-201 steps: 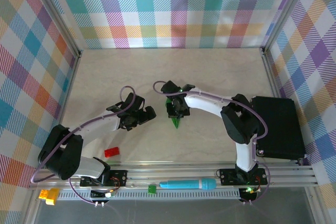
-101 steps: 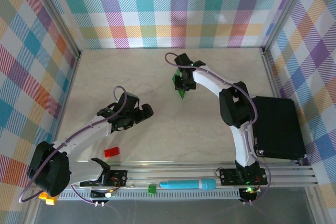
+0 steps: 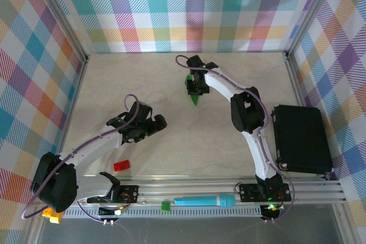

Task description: Fold a paper plane with a square sheet of paper (pick it up from the middle)

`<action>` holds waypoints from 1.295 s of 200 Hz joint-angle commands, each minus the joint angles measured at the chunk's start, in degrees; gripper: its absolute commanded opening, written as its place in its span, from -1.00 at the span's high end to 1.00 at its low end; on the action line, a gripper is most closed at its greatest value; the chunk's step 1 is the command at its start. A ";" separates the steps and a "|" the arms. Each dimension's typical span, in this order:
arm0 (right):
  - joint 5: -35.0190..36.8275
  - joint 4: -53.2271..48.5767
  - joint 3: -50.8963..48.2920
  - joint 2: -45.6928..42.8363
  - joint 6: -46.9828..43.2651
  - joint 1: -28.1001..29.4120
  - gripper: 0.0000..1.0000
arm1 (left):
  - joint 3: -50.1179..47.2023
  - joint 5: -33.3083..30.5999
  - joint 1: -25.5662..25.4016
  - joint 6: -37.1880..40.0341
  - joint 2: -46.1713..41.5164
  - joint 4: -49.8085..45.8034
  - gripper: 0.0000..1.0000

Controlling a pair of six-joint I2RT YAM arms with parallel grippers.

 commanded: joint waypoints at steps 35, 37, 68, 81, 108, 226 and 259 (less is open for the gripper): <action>-0.45 -3.32 2.40 2.66 -2.06 -0.53 0.67 | 0.21 0.76 0.58 0.45 1.85 0.36 -1.00; -0.37 -3.38 2.44 2.67 -2.09 -0.53 0.67 | 0.16 0.83 0.58 0.40 1.87 0.39 -1.00; -0.78 -3.79 2.15 2.93 -2.66 -0.52 0.58 | -0.01 1.12 0.58 0.45 2.40 0.91 -1.00; -1.09 -3.79 1.99 2.93 -2.77 -0.53 0.54 | -0.02 1.27 0.58 0.47 2.52 0.85 -1.00; -0.20 -3.61 1.60 3.37 -2.84 -0.40 0.47 | -0.40 1.12 0.58 0.38 2.19 0.93 -1.00; 6.57 -1.74 -1.98 4.60 2.29 0.59 0.34 | -1.41 1.01 0.58 -0.20 1.59 1.10 -1.00; 7.97 -2.51 -1.43 5.37 5.17 0.52 0.30 | -1.77 0.84 0.58 -0.30 1.03 1.09 -1.00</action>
